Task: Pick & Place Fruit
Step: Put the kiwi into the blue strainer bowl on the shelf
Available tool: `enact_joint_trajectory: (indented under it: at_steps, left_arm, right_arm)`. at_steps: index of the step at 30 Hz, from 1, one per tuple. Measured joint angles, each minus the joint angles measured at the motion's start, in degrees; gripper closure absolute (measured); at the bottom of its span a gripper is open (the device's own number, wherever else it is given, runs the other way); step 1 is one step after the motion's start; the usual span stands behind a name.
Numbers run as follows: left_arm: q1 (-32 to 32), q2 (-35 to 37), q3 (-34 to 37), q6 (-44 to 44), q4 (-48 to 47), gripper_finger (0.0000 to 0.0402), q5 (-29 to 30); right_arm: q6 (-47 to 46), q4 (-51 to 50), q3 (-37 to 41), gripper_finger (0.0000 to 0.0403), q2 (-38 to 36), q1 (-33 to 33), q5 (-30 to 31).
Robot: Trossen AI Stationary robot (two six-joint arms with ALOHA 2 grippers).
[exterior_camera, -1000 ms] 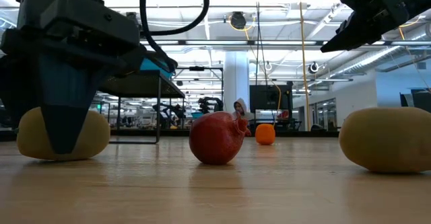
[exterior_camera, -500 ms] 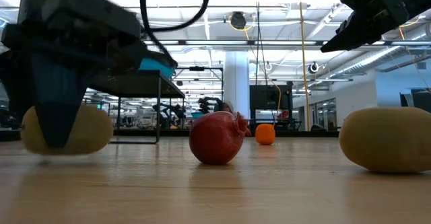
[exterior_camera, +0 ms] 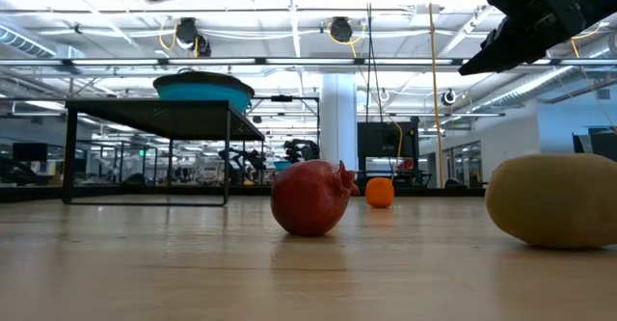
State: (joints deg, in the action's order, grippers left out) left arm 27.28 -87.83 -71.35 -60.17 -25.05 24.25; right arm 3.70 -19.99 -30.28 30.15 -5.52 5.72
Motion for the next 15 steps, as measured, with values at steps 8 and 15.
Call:
enact_joint_trajectory:
  at_steps: [8,15]
  left_arm:
    - [-0.23,5.77,0.0,21.54,20.13,0.0214,4.22]
    - [-0.26,6.17,0.0,39.3,39.9,0.0228,-1.98]
  right_arm:
    - [0.0,0.04,0.0,0.0402,0.0,0.0,0.0]
    - [0.04,0.02,0.0,0.0402,0.01,0.0,0.12]
